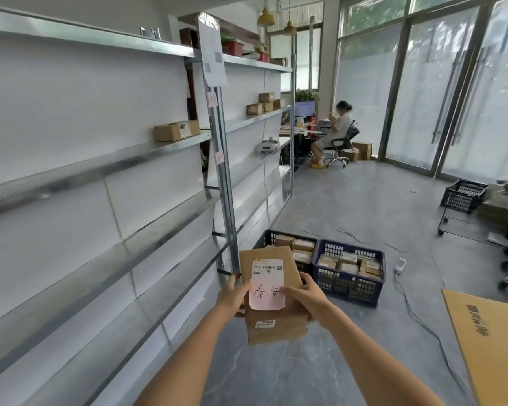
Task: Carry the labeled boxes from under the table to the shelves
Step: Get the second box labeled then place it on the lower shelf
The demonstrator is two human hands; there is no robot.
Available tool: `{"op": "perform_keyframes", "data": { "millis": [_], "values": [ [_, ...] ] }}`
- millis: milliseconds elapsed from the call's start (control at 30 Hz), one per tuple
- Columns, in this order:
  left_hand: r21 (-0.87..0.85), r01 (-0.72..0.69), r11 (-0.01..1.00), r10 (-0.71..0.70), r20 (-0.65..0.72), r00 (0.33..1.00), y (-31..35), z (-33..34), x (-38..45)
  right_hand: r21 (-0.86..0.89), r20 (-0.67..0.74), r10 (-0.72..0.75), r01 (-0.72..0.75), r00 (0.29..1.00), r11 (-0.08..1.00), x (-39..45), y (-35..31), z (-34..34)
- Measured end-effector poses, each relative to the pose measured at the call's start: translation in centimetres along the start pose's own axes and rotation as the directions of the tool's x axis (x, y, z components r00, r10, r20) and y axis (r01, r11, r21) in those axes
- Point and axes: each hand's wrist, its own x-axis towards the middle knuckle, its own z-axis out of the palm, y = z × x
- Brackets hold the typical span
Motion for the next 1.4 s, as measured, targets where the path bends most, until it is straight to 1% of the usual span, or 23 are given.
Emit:
{"op": "perform_keyframes", "data": {
  "millis": [67, 100, 233, 267, 333, 367, 433, 500, 567, 667, 733, 800, 867, 967, 1067, 1200, 1400],
  "values": [
    [-0.017, 0.017, 1.000, -0.017, 0.009, 1.000, 0.6, 0.5, 2.5, 0.115, 0.075, 0.011, -0.019, 0.997, 0.993, 2.2, -0.3, -0.9],
    [-0.017, 0.023, 1.000, -0.023, 0.010, 1.000, 0.9, 0.6, 4.0, 0.141, 0.105, 0.012, -0.027, 0.994, 0.990, 3.4, -0.5, -1.3],
    [0.002, -0.012, 1.000, 0.012, 0.029, 0.999, 2.5, 0.9, 10.8, 0.110, 0.164, 0.007, -0.026, 0.986, 0.994, 9.0, -2.2, -2.7],
    [0.010, -0.025, 1.000, 0.025, 0.031, 0.999, 3.1, 0.9, 12.5, 0.105, 0.164, 0.011, -0.028, 0.986, 0.994, 10.6, -2.6, -2.9],
    [0.000, -0.034, 0.999, 0.034, 0.033, 0.999, 4.2, 0.5, 16.1, 0.114, 0.122, 0.046, -0.060, 0.991, 0.992, 13.9, -3.8, -3.4],
    [-0.023, -0.023, 0.999, 0.024, 0.040, 0.999, 4.9, 0.2, 17.8, 0.110, 0.096, 0.076, -0.086, 0.993, 0.990, 15.6, -4.4, -3.6],
    [-0.082, 0.011, 0.997, -0.005, 0.068, 0.998, 6.2, -0.5, 21.1, 0.064, 0.093, 0.103, -0.110, 0.990, 0.992, 18.7, -5.8, -4.0],
    [-0.144, 0.020, 0.989, -0.007, 0.088, 0.996, 7.4, -1.2, 24.0, 0.035, 0.132, 0.077, -0.082, 0.988, 0.996, 21.6, -7.1, -4.4],
    [-0.184, 0.021, 0.983, -0.007, 0.078, 0.997, 8.5, -1.9, 26.6, 0.067, 0.179, 0.030, -0.042, 0.983, 0.997, 24.3, -8.1, -4.8],
    [-0.170, 0.045, 0.984, -0.035, 0.061, 0.998, 9.0, -2.7, 30.2, 0.086, 0.268, -0.006, -0.018, 0.963, 0.996, 27.4, -8.7, -5.4],
    [-0.196, 0.075, 0.978, -0.057, 0.094, 0.994, 9.3, -3.1, 32.4, 0.092, 0.337, -0.041, 0.010, 0.941, 0.996, 29.7, -8.8, -5.9],
    [-0.200, 0.098, 0.975, -0.077, 0.109, 0.991, 9.6, -3.4, 34.9, 0.126, 0.371, -0.073, 0.027, 0.926, 0.992, 32.0, -9.1, -6.5],
    [-0.189, 0.114, 0.975, -0.094, 0.111, 0.989, 10.1, -3.2, 37.0, 0.138, 0.364, -0.088, 0.040, 0.927, 0.990, 34.6, -9.2, -7.1],
    [-0.248, 0.119, 0.961, -0.100, 0.087, 0.991, 11.1, -2.4, 39.9, 0.134, 0.322, -0.097, 0.056, 0.942, 0.989, 38.9, -9.2, -8.1],
    [-0.225, 0.104, 0.969, -0.105, 0.006, 0.994, 12.3, -1.3, 43.0, 0.094, 0.245, -0.089, 0.067, 0.966, 0.993, 43.5, -9.5, -9.4],
    [-0.214, 0.056, 0.975, -0.086, -0.133, 0.987, 13.5, 0.1, 47.5, 0.115, 0.194, -0.110, 0.089, 0.975, 0.989, 49.1, -10.6, -11.0],
    [-0.217, 0.020, 0.976, -0.070, -0.229, 0.971, 15.8, 1.2, 53.1, 0.106, 0.146, -0.095, 0.079, 0.985, 0.991, 57.2, -12.5, -12.9]
  ]
}}
